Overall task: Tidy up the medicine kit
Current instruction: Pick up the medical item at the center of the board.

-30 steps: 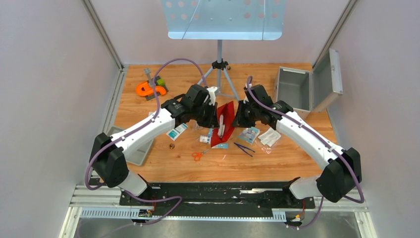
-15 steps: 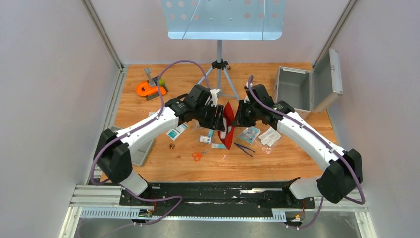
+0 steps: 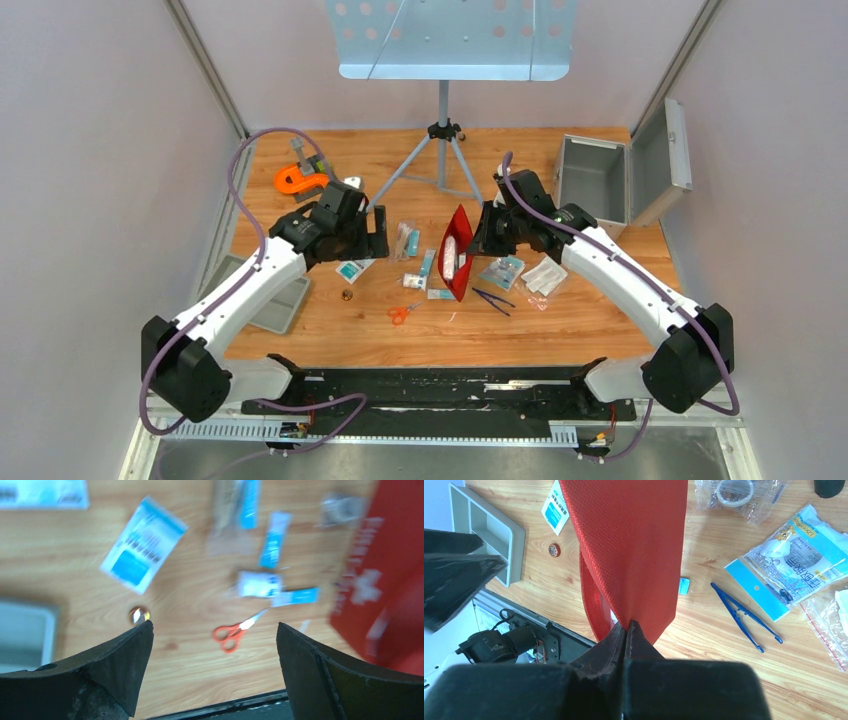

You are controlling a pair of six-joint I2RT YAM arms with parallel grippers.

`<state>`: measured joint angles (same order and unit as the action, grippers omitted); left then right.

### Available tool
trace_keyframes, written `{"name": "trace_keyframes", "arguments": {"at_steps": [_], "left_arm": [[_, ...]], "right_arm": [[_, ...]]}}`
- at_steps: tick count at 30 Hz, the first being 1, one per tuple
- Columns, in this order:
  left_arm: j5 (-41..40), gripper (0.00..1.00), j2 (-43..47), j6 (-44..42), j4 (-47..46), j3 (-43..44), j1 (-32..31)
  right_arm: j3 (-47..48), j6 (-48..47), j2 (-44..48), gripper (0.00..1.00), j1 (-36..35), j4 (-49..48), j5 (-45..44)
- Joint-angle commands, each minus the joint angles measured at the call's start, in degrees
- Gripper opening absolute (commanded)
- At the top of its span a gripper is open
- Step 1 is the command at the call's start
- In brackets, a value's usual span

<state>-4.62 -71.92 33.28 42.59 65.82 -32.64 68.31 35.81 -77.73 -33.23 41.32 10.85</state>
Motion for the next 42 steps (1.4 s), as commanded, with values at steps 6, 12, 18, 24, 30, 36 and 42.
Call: {"name": "trace_keyframes", "arguments": {"at_steps": [6, 12, 18, 24, 30, 36, 42], "left_arm": [[-8.85, 0.85, -3.06, 8.87, 1.13, -13.35, 6.37], [-10.54, 0.79, -7.17, 11.49, -2.01, -15.69, 6.45], [-11.69, 0.67, -11.64, 11.88, -4.41, -15.96, 6.45], [-12.84, 0.58, -14.13, 12.54, -7.07, -17.61, 6.75], [-11.21, 0.53, -16.44, 12.88, -9.70, -18.91, 7.59], [-9.61, 0.44, -16.81, 13.55, -11.00, -20.26, 8.18], [-8.80, 0.49, -14.52, 13.20, -10.09, -21.02, 8.21]], "right_arm": [[2.26, -1.75, 0.74, 0.00, -0.07, -2.12, 1.31], [2.57, -1.72, 0.14, 0.00, -0.07, -2.12, 1.73], [2.98, -1.62, -0.31, 0.00, -0.08, -2.09, 1.78], [2.52, -1.45, -0.31, 0.00, -0.08, -2.10, 1.76], [2.44, -1.45, -0.23, 0.00, -0.08, -2.10, 1.64], [2.09, -1.19, 0.27, 0.00, -0.07, -2.12, 1.46], [2.00, -0.88, 0.39, 0.00, -0.07, -2.12, 1.49]]}}
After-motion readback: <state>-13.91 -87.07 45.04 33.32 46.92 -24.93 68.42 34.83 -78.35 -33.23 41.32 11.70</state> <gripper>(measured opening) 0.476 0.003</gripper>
